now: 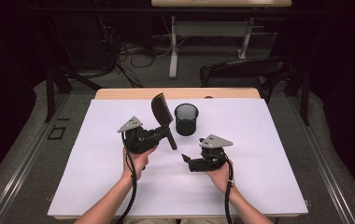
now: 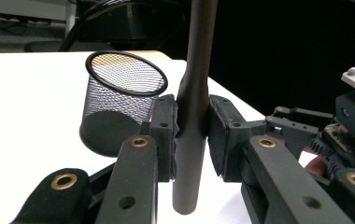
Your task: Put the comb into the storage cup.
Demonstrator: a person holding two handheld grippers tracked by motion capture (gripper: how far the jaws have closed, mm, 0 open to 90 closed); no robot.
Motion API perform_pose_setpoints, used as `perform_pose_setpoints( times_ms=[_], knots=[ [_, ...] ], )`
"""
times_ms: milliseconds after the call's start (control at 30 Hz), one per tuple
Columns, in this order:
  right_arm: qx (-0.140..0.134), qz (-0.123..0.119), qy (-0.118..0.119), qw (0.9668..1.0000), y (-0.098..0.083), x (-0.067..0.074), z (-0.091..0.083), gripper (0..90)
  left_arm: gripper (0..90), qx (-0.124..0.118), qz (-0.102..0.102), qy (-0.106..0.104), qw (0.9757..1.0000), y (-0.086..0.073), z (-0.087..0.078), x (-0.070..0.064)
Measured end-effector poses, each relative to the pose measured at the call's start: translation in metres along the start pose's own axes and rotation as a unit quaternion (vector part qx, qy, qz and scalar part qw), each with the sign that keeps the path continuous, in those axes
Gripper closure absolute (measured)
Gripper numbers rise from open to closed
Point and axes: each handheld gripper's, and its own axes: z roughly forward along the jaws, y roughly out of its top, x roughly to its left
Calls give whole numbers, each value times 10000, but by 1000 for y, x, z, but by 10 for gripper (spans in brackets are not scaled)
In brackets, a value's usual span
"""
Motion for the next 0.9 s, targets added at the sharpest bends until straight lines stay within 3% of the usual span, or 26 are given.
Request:
perform_pose_setpoints(
  times_ms=[433, 667, 900],
  knots=[
    [181, -20, 177, 9997, -3, -12, -8, 43, 728, 13, 224, 237, 9995, 3, -10, 5],
    [23, -17, 128, 9999, -1, -15, -15, 41, 729, 24, 305, 321, 9990, 5, -14, 6],
    [64, 81, 213, 9997, 0, -19, -19, 33, 729, 66, 357, 342, 9988, 7, -17, 7]
  ],
)
